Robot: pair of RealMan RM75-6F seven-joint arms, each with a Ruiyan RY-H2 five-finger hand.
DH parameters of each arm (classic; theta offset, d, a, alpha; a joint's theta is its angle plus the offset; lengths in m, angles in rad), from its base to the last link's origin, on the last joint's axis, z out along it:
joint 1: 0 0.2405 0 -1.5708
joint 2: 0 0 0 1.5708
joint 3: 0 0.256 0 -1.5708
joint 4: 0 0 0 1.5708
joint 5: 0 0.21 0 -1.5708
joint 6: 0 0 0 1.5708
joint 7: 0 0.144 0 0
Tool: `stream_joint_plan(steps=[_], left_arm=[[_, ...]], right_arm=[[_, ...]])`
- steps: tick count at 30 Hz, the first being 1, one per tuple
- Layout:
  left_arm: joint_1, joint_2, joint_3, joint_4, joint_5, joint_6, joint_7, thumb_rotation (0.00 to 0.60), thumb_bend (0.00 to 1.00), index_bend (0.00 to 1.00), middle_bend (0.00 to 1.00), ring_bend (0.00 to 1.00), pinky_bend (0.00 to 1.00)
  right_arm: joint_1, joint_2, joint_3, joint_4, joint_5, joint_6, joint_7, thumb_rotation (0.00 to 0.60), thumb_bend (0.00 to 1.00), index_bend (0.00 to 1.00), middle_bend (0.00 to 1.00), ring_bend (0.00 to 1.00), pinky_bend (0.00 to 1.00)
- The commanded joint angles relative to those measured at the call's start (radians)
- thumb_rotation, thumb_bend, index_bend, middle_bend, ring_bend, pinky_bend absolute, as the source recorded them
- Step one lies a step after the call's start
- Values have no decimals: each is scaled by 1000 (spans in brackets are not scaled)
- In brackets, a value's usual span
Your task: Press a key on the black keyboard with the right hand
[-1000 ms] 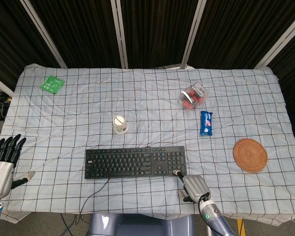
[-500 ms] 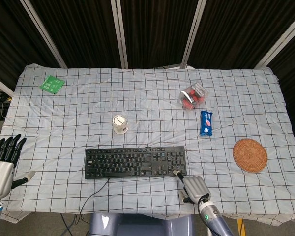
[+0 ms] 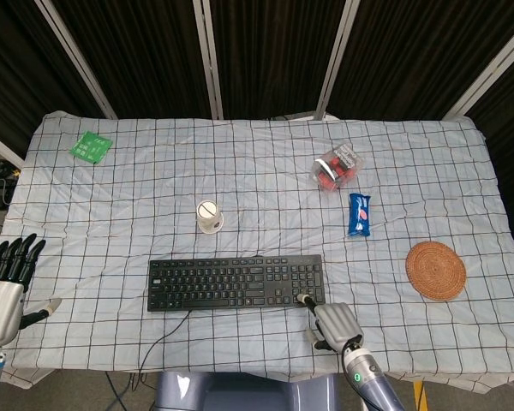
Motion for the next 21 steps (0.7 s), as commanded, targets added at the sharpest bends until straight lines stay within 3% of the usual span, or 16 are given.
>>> stream_joint_plan(steps=[1,5,8,10,14,16,18,21], left_arm=[[0,0,0,0,1,1,0,600,73,0,0,0,0],[2,1,2,0,3,3,-1,600,73,0,0,0,0],[2,1,4,1,7,5,0,600,74,0,0,0,0],[3,1,5,0,8,6,0,600,74,0,0,0,0],[4,1,7,0,14,10,1,600,74,0,0,0,0],[5,2,9,0,17,10,2,600,74,0,0,0,0],[5,2,10,1,20,11,4,600,75,0,0,0,0],[6,8,18,-1,30,10,14,600,75,0,0,0,0]], right_arm=[[4,28,12,-28,-65,35,-2,600,459,137,911,868,745],[-13,86,8,-67,-136,80,15,600,451,130,890,821,730],[-32,131,-5,-82,-201,113,42,600,425,118,770,705,660],[-52,168,-22,-87,-262,142,71,600,403,110,638,575,615],[-106,270,-79,-52,-424,221,147,600,310,92,302,222,357],[-134,321,-102,-25,-476,259,176,600,179,80,184,87,271],[-156,350,-114,0,-507,293,202,600,79,54,109,22,206],[-226,414,-134,70,-524,379,289,600,31,9,10,0,101]])
